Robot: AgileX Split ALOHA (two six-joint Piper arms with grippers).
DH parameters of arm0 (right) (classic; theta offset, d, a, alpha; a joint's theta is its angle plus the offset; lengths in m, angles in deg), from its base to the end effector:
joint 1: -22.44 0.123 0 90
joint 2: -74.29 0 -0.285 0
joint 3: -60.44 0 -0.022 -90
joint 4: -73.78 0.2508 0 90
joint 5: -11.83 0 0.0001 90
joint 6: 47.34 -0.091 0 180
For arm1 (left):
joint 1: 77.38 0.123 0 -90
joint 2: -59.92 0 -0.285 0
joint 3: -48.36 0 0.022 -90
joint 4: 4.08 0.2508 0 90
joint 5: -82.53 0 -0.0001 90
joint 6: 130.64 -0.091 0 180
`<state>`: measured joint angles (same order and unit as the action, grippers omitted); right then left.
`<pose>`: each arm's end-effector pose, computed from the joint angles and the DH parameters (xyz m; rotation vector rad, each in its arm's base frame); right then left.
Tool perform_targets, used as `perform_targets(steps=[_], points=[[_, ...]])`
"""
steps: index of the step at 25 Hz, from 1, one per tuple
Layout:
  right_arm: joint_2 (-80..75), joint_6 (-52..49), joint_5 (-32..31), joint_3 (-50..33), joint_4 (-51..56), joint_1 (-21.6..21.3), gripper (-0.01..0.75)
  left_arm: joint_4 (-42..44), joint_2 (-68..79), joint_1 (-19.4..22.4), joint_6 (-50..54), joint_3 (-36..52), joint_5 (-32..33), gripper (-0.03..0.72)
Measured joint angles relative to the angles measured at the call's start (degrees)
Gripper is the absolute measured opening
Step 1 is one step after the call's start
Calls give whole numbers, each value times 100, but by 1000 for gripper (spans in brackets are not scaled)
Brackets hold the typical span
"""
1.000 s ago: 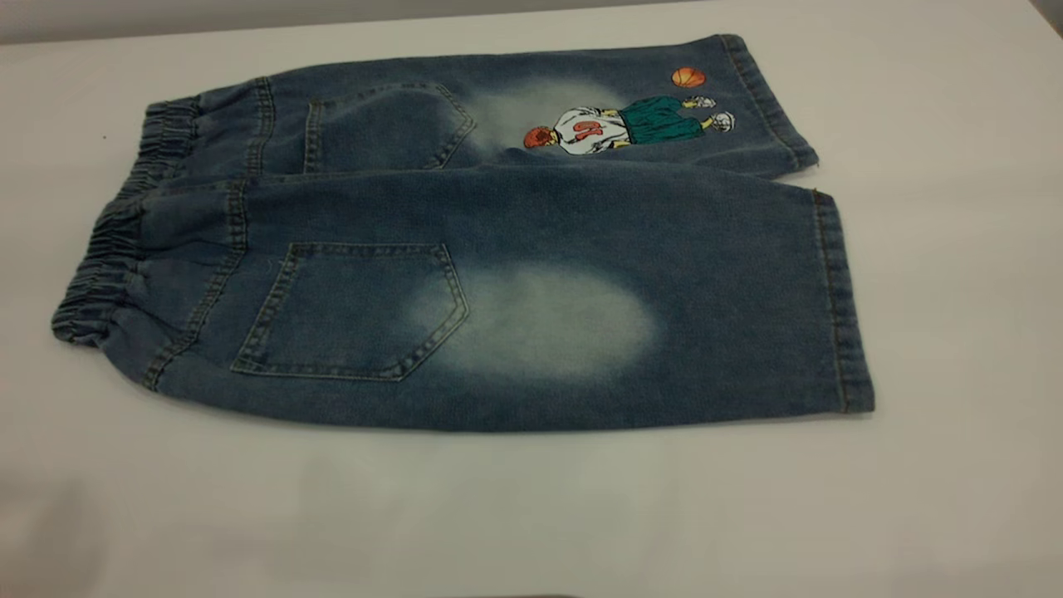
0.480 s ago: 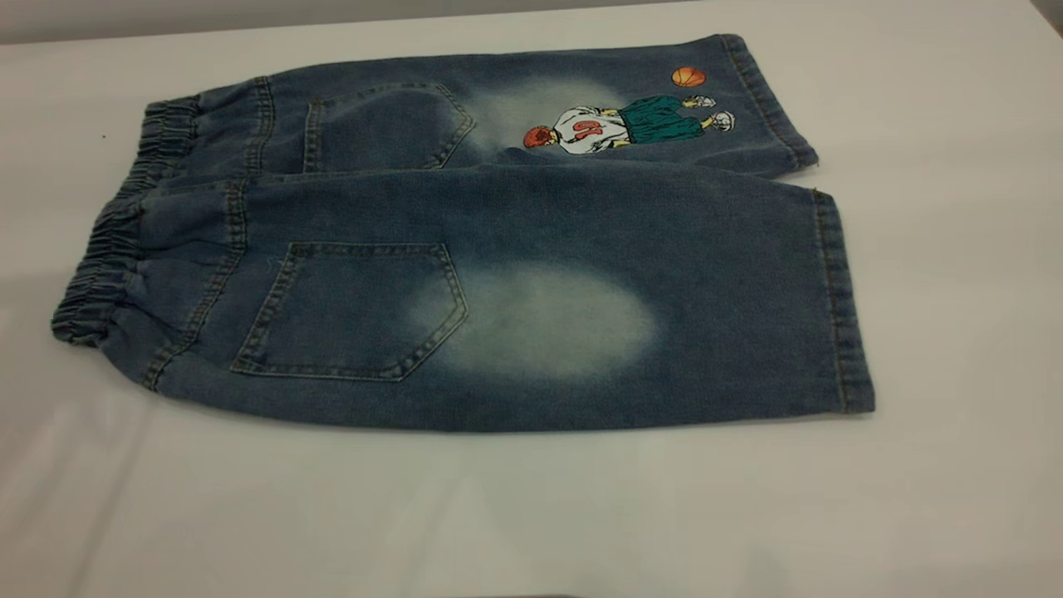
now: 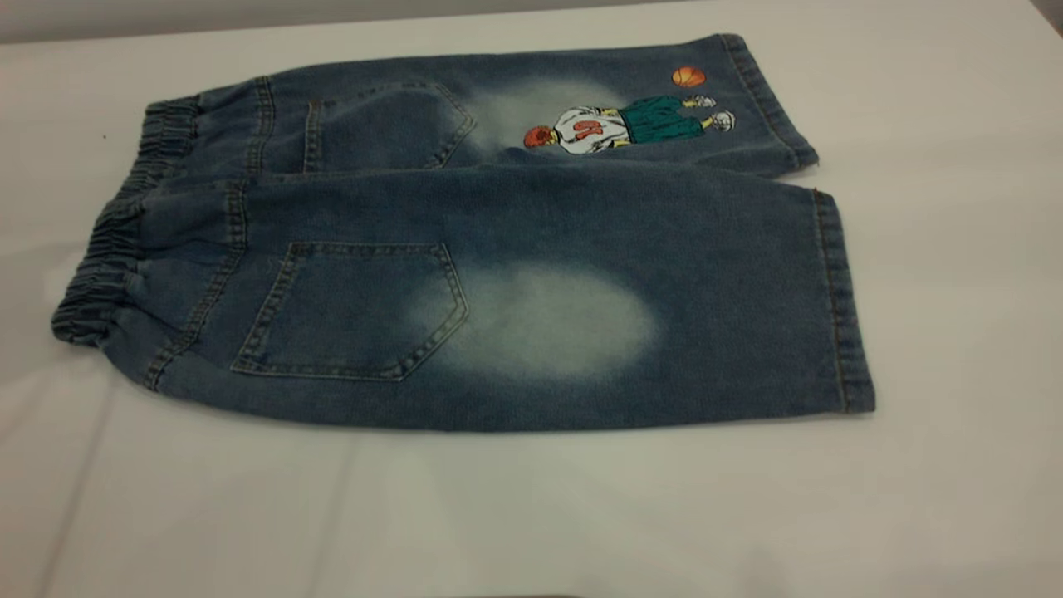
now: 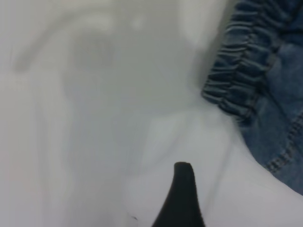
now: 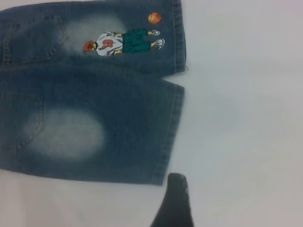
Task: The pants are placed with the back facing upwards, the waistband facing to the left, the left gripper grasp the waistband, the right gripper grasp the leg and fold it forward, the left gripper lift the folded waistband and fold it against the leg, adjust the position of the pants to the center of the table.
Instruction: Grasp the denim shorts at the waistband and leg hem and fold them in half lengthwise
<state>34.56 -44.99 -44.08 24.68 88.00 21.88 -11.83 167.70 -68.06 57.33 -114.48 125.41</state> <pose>0.0859 0.0177 0.3313 0.0174 2.2765 0.2808 0.3217 0.0443 0.1803 -0.5683 2.8689 -0.1465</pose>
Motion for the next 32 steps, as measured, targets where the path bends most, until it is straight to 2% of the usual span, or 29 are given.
perform_targets(steps=[32], points=[[0, 0, 130, 0, 4, 4, 547, -423, 2100, -224, -282, -53, -1289, 556]])
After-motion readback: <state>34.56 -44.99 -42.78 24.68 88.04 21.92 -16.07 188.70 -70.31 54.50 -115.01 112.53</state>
